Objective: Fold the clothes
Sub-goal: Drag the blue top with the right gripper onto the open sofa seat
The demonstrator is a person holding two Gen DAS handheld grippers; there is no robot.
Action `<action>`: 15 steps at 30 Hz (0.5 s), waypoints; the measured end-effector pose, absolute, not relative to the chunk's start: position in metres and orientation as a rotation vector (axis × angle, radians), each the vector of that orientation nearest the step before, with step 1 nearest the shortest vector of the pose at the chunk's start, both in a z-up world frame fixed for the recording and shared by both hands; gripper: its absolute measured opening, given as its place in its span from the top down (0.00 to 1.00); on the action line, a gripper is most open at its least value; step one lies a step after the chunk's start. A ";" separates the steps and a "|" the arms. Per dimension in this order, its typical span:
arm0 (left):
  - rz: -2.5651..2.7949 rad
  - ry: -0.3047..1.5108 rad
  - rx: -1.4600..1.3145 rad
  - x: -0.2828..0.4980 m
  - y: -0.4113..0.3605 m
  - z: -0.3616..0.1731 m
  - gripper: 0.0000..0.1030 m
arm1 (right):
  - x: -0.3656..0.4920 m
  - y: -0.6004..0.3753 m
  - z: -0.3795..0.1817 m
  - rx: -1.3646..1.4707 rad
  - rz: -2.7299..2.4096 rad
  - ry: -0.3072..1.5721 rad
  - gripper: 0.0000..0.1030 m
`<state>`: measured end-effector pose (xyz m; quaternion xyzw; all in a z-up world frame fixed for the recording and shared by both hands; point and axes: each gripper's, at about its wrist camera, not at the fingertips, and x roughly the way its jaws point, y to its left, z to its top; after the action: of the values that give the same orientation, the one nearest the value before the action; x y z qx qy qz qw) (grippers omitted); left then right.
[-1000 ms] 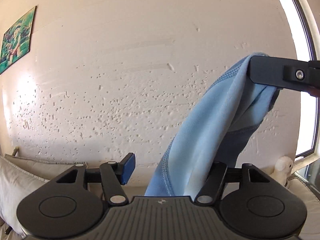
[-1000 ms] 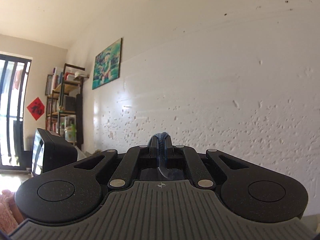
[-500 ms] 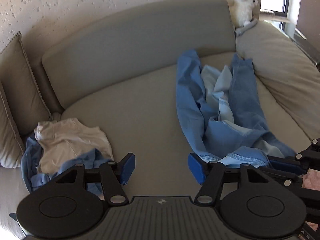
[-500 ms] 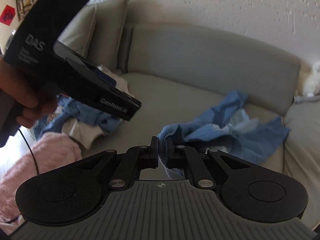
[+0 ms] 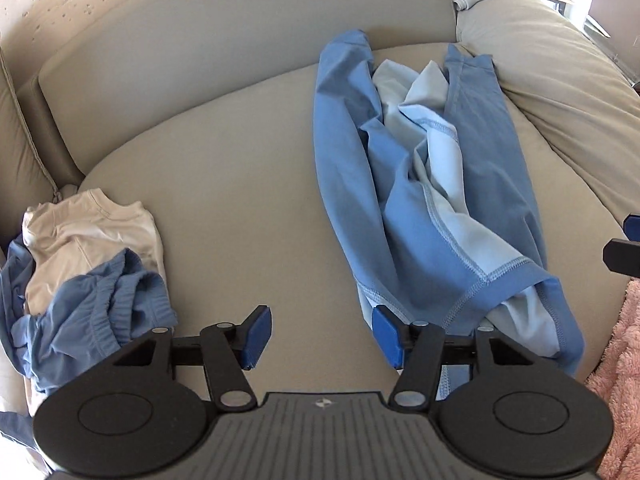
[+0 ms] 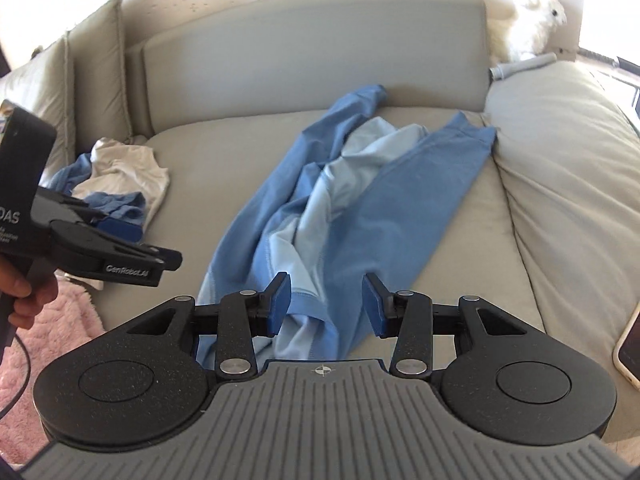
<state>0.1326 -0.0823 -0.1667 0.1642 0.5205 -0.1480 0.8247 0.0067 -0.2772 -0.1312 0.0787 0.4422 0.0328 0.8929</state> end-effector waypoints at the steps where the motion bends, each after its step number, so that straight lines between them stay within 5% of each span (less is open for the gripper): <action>1: -0.315 1.125 0.335 0.132 -0.082 -0.172 0.47 | 0.009 -0.283 -0.138 0.188 0.066 0.951 0.56; 15: -0.281 1.205 0.230 0.144 -0.084 -0.190 0.52 | 0.002 -0.291 -0.193 0.381 0.024 1.059 0.56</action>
<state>0.1438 -0.0844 -0.1900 0.1075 0.5637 -0.1315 0.8084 0.0017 -0.2907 -0.1933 0.1804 0.5022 0.0115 0.8456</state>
